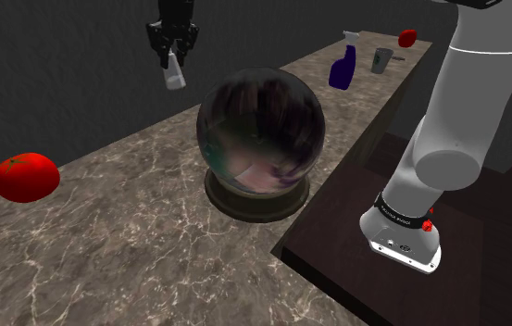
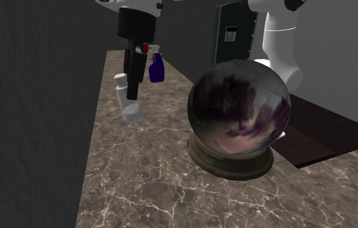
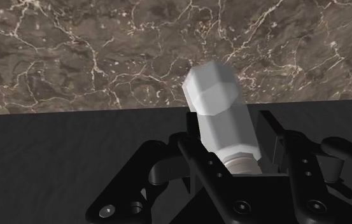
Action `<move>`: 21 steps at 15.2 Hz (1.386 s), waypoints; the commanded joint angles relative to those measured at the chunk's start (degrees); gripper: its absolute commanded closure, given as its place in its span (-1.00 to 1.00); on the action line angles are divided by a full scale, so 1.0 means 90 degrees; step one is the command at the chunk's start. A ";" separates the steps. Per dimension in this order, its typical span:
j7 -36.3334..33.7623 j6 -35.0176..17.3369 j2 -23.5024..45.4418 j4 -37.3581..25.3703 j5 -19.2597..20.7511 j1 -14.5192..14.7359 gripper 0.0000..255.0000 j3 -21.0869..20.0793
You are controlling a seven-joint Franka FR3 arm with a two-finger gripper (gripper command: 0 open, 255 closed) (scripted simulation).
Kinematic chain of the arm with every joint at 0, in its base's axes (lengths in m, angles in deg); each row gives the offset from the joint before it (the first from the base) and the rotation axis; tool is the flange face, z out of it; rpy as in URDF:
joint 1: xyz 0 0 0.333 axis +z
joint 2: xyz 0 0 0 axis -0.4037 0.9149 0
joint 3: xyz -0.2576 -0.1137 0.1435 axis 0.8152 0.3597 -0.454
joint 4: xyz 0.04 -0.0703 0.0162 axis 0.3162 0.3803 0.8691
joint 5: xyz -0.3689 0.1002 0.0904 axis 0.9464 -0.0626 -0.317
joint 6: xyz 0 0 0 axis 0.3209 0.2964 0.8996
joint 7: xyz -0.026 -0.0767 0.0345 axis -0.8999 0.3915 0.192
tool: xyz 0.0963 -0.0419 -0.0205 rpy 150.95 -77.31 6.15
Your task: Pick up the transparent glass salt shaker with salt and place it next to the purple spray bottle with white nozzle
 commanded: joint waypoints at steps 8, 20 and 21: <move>-0.0042 0.0811 0.0110 -0.0918 0.0038 0.0018 1.00 -0.0004; -0.0137 0.2023 0.0518 -0.2533 0.0153 0.0103 1.00 -0.0023; -0.0147 0.2137 0.0573 -0.2701 0.0168 0.0115 1.00 -0.0025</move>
